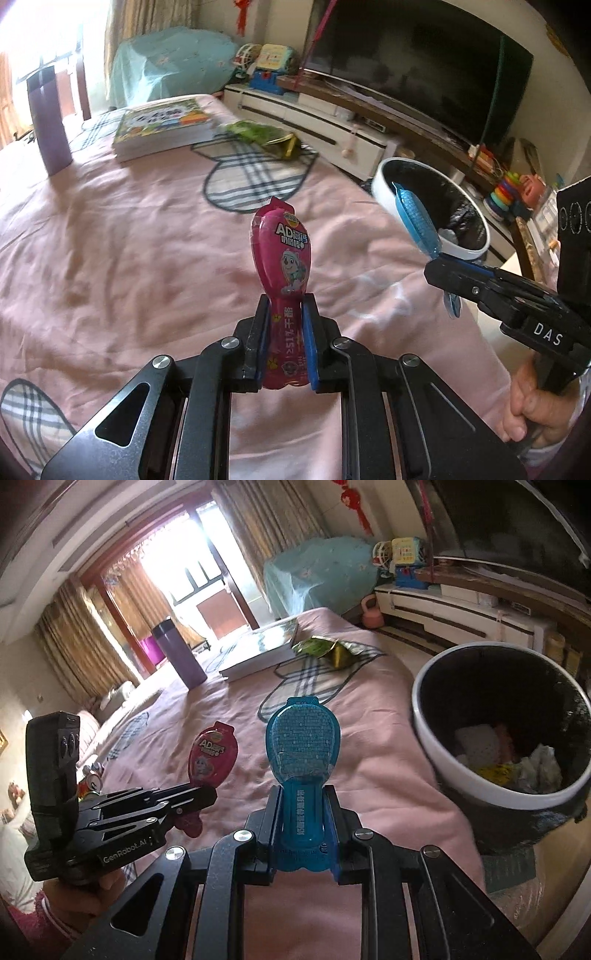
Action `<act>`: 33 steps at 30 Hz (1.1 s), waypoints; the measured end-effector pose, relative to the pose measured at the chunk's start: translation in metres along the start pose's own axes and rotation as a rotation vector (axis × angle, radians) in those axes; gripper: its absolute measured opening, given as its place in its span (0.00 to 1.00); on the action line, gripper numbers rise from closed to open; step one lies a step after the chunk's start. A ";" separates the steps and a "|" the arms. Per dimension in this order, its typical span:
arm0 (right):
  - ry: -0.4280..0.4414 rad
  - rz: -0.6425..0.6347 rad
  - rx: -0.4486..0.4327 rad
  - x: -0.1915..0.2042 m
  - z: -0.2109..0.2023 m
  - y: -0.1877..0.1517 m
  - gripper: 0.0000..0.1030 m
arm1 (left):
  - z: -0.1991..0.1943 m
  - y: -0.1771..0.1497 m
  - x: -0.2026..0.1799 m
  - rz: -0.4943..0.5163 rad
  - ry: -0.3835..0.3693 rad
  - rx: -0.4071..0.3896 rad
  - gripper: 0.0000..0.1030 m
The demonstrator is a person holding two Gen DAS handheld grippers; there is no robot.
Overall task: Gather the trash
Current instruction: 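Carry the pink bottle and blue toy over the bin and open both tools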
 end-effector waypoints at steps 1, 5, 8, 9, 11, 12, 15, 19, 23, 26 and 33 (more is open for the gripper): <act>0.001 0.007 -0.008 -0.003 -0.004 0.000 0.20 | 0.000 0.001 -0.004 0.005 -0.001 0.000 0.14; 0.001 0.026 -0.031 -0.015 -0.015 -0.002 0.20 | 0.000 0.005 -0.022 0.037 -0.001 0.003 0.13; -0.003 0.040 -0.045 -0.023 -0.024 -0.003 0.20 | 0.000 0.011 -0.039 0.065 -0.004 0.002 0.13; -0.006 0.045 -0.050 -0.026 -0.026 -0.003 0.20 | 0.000 0.013 -0.044 0.075 -0.005 0.002 0.13; -0.013 0.058 -0.059 -0.034 -0.032 -0.003 0.20 | 0.002 0.016 -0.053 0.090 -0.008 0.002 0.12; -0.018 0.064 -0.064 -0.037 -0.035 -0.004 0.20 | 0.003 0.018 -0.059 0.100 -0.010 0.004 0.11; -0.034 0.082 -0.080 -0.048 -0.044 -0.003 0.20 | 0.005 0.023 -0.071 0.121 -0.015 0.007 0.08; -0.053 0.104 -0.102 -0.061 -0.055 -0.002 0.20 | 0.009 0.030 -0.087 0.152 -0.024 0.011 0.03; -0.066 0.119 -0.115 -0.072 -0.062 -0.001 0.20 | 0.010 0.035 -0.100 0.174 -0.029 0.004 0.03; -0.069 0.128 -0.122 -0.078 -0.065 0.001 0.20 | 0.009 0.038 -0.105 0.184 -0.032 -0.003 0.03; -0.066 0.140 -0.130 -0.085 -0.069 0.000 0.20 | 0.010 0.043 -0.107 0.183 -0.043 -0.002 0.03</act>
Point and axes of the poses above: each gripper's, at about its wrist camera, not at the fingertips, and z roughly the way its jaws point, x to its left, y to its top, the point moved 3 cm from there along z, roughly the way its jaws point, and after that the axes turned 12 degrees about x, right-handed, at the moved point
